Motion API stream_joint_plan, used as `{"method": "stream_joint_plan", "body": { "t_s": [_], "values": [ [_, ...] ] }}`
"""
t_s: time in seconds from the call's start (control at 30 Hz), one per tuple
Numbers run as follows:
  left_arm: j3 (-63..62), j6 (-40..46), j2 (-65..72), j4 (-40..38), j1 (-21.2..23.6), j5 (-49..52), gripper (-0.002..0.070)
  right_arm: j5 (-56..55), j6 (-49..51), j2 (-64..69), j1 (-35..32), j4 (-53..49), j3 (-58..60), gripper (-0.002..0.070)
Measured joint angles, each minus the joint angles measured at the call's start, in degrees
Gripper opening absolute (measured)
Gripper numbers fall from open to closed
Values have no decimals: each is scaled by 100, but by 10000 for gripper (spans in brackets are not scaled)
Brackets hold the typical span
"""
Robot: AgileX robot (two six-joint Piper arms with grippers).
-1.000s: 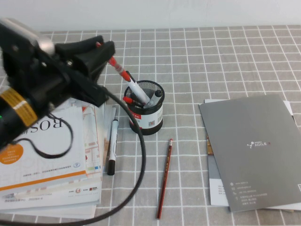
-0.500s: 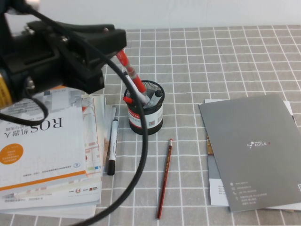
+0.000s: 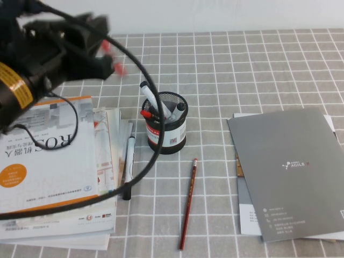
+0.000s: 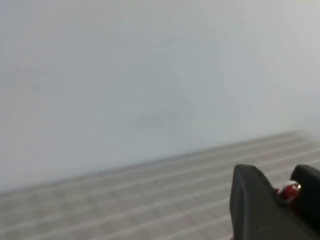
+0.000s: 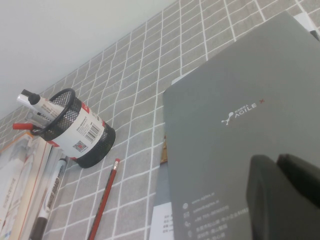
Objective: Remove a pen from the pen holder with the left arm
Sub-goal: 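Take a marker out of the pen holder and lay it on the table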
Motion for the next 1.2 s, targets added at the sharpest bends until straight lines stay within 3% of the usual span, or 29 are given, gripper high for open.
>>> {"method": "stream_joint_plan", "body": {
  "t_s": [0.07,0.17,0.27,0.37,0.6,0.87,1.2],
  "values": [
    [0,2505,5,-1751,-218,1011,110,0,0,0,0,0,0,-13],
    [-50,5415,172,-4449,-365,2265,109,0,0,0,0,0,0,-13],
    [-62,6664,388,-5967,-421,3261,109,0,0,0,0,0,0,-13],
    [-97,6631,520,-6229,-374,3809,109,0,0,0,0,0,0,-13],
    [-454,5750,1088,-6027,22,4605,109,0,0,0,0,0,0,-13],
    [-888,5599,1886,-6294,487,4680,106,0,0,0,0,0,0,-13],
    [-1469,5934,2927,-7187,676,4668,101,0,0,0,0,0,0,-13]
  ]
}}
